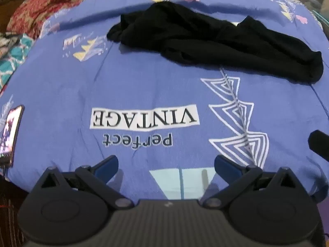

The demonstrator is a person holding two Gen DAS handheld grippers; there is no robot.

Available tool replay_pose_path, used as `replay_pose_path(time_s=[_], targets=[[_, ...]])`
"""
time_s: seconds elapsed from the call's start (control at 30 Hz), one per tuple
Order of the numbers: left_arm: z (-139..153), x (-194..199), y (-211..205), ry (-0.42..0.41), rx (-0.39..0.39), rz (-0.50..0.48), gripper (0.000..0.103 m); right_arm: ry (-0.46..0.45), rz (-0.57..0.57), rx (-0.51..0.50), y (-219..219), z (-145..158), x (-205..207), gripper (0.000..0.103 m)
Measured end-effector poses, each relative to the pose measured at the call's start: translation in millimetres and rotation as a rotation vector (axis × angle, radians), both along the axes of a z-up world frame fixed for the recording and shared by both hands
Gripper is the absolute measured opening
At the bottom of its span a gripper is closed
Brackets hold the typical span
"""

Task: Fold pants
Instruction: 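Move both grippers toward the black pants on the blue sheet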

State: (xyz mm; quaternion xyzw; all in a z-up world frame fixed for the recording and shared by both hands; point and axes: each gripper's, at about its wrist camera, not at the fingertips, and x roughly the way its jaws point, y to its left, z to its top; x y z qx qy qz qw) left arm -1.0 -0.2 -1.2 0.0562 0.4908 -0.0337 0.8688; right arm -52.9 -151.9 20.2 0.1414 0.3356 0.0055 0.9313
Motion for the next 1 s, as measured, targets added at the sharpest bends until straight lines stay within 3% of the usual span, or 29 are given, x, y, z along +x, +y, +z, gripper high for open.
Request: replay_pose_path(time_s=[0.17,0.3,0.4,0.83,1.0], targets=[[-13.5,0.0,-0.7,0.033,0.001,0.008,0.103,0.001,0.003,-0.002,-0.1,-0.7,0.7,0.103],[-22.9,8.5,6.9,0.108,-0.046,0.028,0.102,-0.001,0.008,-0.015,0.8,-2.1,1.7,0.103],[-33.4,10.7,14.4,0.141,-0.083,0.040,0.095,-0.008,0.008,-0.030,-1.7,-5.2,1.4,0.103],[-21.3,6.2,18.9,0.044,-0.176,0.064,0.094,-0.015,0.034,-0.075,12.7,-3.6,5.9,0.103],[-18.8,7.6,22.5,0.041,-0.209,0.053,0.082,-0.008,0.038,-0.065,13.0,-5.5,7.4,0.103]])
